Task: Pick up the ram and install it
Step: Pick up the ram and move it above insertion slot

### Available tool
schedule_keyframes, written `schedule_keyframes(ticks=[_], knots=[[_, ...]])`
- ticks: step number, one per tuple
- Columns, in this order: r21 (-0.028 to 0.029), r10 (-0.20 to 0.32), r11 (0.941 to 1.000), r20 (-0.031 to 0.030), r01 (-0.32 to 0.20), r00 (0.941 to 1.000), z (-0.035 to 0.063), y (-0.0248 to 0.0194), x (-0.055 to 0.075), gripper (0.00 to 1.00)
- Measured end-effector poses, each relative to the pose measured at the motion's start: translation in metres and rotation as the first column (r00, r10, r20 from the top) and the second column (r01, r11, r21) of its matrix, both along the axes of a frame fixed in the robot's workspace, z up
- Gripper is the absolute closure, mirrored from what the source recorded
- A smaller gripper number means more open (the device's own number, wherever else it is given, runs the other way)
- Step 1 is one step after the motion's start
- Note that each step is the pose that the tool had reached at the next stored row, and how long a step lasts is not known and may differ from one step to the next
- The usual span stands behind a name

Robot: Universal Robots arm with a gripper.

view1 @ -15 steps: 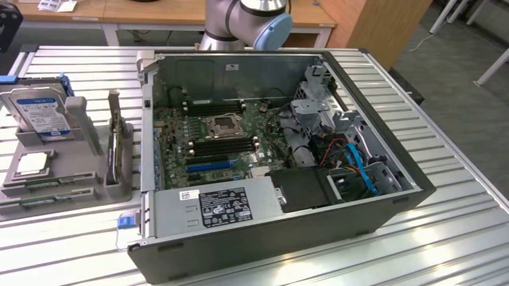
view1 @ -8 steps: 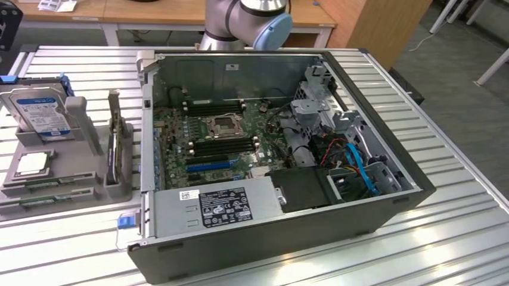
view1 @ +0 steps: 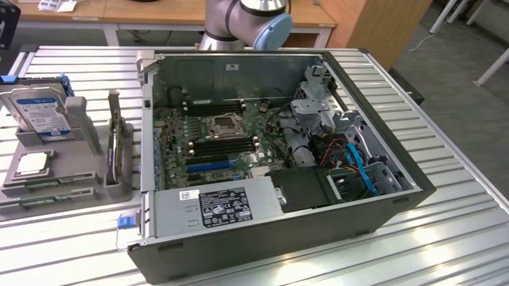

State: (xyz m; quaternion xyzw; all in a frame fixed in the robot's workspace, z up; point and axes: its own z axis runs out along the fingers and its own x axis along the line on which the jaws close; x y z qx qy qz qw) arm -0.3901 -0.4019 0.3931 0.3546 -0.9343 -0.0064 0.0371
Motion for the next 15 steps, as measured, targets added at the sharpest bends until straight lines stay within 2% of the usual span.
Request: schedule_keyframes(ticks=[4, 8, 12, 15], knots=[[0.0, 0.074, 0.9973, 0.0, -0.074, 0.9973, -0.0001, 0.0, 0.0, 0.76], [0.0, 0.145, 0.9894, 0.0, -0.145, 0.9894, -0.0001, 0.0, 0.0, 0.76], [0.0, 0.217, 0.9762, 0.0, -0.217, 0.9762, -0.0002, 0.0, 0.0, 0.76], [0.0, 0.269, 0.9631, 0.0, -0.269, 0.9631, -0.0003, 0.0, 0.0, 0.76]])
